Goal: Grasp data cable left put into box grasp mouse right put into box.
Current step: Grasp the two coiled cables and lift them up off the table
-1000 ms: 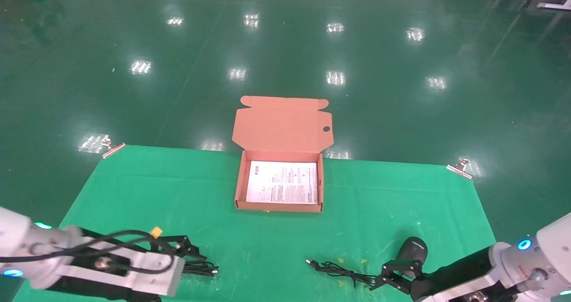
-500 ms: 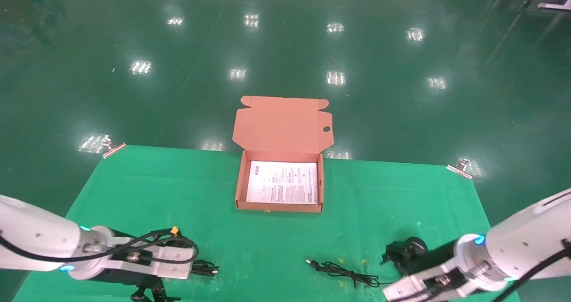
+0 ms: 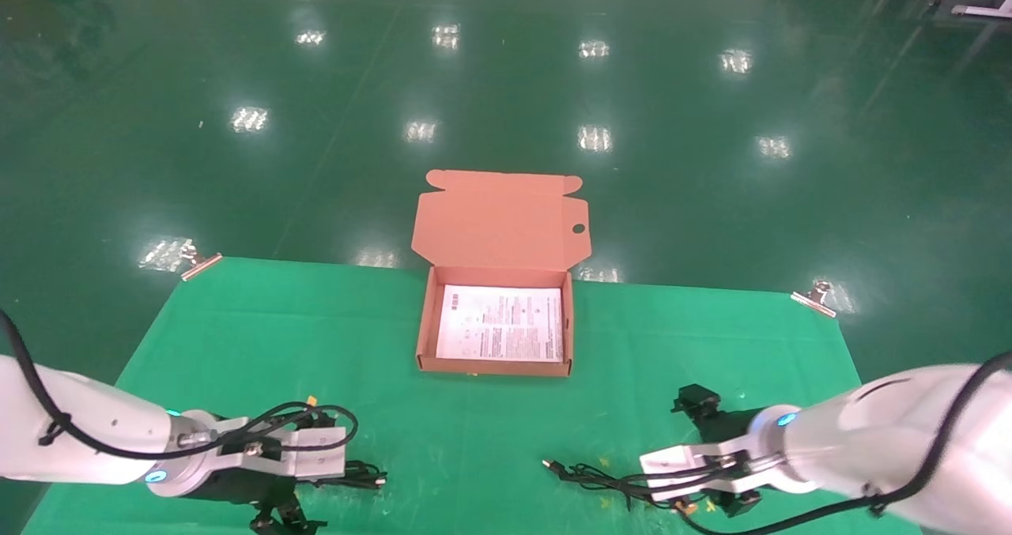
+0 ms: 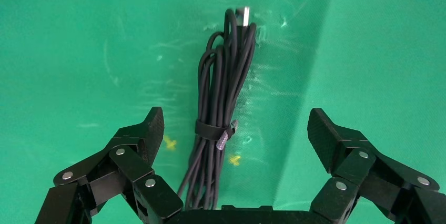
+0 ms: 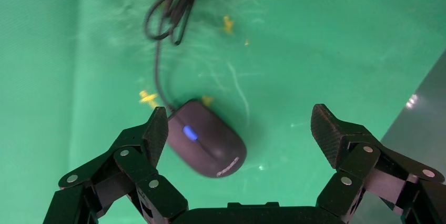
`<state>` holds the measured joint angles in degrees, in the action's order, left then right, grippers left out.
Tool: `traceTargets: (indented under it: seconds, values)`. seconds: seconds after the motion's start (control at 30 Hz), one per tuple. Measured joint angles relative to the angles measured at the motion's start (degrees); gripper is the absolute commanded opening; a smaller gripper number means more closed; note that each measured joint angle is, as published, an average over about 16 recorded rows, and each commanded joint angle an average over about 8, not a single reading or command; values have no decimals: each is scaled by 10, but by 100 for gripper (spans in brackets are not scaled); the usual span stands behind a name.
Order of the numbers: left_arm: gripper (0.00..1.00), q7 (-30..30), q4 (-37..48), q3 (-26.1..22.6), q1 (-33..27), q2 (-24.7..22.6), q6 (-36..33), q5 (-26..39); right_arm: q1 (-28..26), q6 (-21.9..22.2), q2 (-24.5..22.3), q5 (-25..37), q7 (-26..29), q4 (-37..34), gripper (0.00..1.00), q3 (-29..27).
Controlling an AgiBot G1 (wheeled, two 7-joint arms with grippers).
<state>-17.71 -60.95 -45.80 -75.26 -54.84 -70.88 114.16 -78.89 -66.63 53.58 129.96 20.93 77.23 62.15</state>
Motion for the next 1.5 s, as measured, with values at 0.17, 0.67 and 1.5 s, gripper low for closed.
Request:
traceTargets:
  seconds: [0.17,0.67,1.5]
  values:
    - [100,10,55,4,-4,-16,16,-5,14,9,15,21,44,-3,100,-2]
    - [100,66,179,8,-26,-55,45,-16,28,18,48,4,78,-43,100,-8]
    - [0,83,206,10,-28,-63,55,-22,34,31,63,11,80,-70,0,-5]
